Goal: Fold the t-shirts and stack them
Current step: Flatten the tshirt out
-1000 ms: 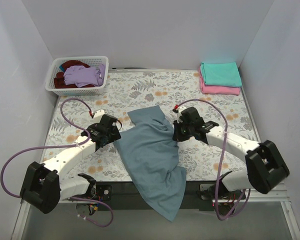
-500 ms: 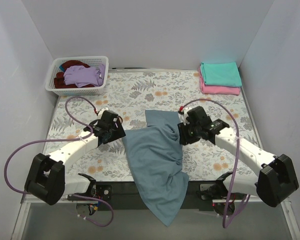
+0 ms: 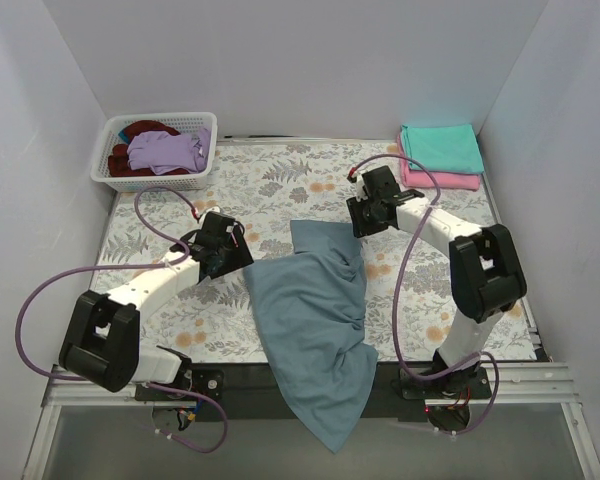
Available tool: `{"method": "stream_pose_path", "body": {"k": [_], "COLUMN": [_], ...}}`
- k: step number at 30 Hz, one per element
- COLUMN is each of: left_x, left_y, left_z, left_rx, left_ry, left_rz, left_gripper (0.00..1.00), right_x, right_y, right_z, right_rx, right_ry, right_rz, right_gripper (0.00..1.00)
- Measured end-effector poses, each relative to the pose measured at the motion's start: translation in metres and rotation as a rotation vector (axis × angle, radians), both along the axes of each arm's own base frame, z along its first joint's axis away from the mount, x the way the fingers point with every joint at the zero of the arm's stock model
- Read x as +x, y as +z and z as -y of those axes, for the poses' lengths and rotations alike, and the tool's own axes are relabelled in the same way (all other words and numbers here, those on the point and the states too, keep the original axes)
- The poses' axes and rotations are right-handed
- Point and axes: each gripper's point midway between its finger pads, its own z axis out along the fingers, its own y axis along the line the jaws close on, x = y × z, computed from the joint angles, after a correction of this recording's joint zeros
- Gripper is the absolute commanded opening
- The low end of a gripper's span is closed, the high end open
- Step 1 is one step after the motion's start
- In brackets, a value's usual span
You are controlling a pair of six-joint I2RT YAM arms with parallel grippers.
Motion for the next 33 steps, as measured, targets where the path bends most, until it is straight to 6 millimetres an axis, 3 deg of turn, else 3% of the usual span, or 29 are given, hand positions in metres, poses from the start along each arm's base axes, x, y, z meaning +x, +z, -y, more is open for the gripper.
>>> {"method": "stream_pose_path", "body": {"k": [5, 14, 28, 30, 32, 33], "left_x": [0.002, 0.015, 0.016, 0.015, 0.014, 0.014], "left_y": [-0.007, -0.028, -0.038, -0.038, -0.037, -0.037], "left_z": [0.004, 0.01, 0.026, 0.028, 0.03, 0.03], "left_rx": [-0.018, -0.001, -0.059, -0.072, -0.079, -0.082], "left_ry": [-0.01, -0.007, -0.048, -0.055, -0.062, -0.062], "left_rz": [-0.019, -0.095, -0.139, -0.145, -0.148, -0.149], "left_gripper": [0.62, 0.6, 0.22, 0.1, 0.0, 0.0], "right_x": [0.012, 0.029, 0.04, 0.043, 0.045, 0.047], "right_y": [-0.026, -0.045, -0.049, -0.049, -0.05, -0.05], "right_z": [-0.01, -0.017, -0.024, -0.027, -0.029, -0.029], "right_rx": [-0.001, -0.004, 0.014, 0.022, 0.028, 0.029], "right_ry": [0.025, 0.036, 0.045, 0.05, 0.055, 0.056], "right_rz": [-0.034, -0.027, 0.0, 0.006, 0.013, 0.018], "right_gripper": [0.47, 0.47, 0.48, 0.48, 0.4, 0.35]}}
